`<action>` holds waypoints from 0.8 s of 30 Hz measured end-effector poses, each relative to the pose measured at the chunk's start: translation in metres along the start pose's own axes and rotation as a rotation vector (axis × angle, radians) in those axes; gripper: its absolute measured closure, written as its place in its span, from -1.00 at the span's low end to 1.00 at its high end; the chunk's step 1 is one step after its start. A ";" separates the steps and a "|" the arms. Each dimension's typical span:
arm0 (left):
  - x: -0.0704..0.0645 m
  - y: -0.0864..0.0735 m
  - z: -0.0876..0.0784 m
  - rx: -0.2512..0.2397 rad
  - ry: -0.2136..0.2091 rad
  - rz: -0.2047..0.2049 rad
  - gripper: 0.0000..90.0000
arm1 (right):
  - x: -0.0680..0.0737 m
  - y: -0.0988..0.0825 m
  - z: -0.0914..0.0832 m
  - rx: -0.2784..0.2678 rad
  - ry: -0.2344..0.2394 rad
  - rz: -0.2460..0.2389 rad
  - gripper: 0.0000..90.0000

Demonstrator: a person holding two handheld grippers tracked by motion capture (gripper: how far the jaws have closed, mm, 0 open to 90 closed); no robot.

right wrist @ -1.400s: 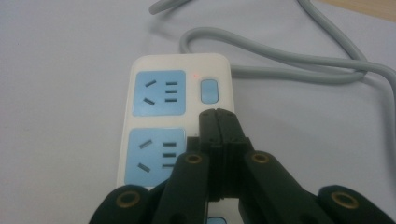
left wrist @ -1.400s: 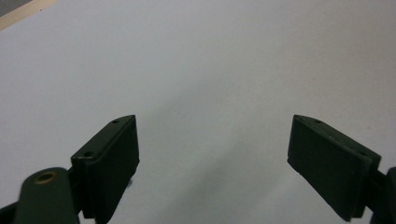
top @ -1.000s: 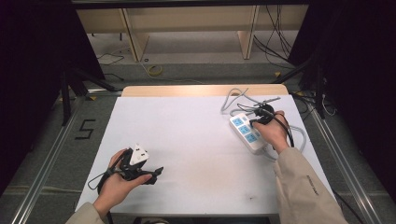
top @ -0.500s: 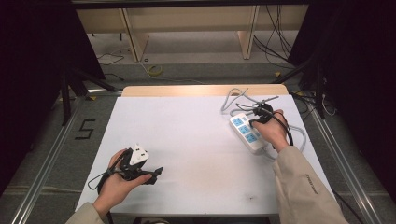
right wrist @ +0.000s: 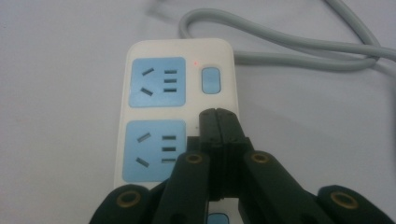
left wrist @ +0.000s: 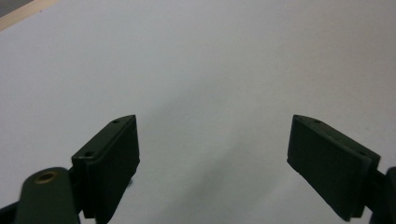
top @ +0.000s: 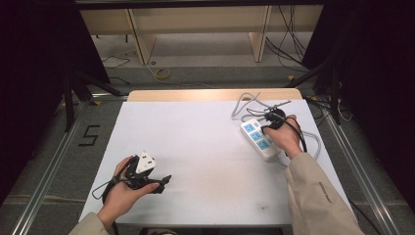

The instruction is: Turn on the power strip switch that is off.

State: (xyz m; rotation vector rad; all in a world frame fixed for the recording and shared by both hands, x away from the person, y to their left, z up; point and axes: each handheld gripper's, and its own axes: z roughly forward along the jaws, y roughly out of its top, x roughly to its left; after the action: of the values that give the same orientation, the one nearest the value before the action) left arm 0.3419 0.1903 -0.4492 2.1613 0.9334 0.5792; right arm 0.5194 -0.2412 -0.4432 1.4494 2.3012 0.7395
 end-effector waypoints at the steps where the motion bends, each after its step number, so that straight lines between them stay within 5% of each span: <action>1: 0.000 0.000 0.000 0.000 0.000 0.000 -0.64 | 0.000 0.000 0.000 0.001 0.000 0.001 1.00; 24: 0.000 0.000 -0.001 0.004 0.000 0.007 -0.63 | 0.003 0.006 0.001 0.051 -0.023 0.016 1.00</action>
State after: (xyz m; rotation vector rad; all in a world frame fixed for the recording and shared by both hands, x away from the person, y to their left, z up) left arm 0.3416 0.1904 -0.4486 2.1689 0.9277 0.5820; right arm 0.5236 -0.2360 -0.4407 1.4923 2.3099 0.6694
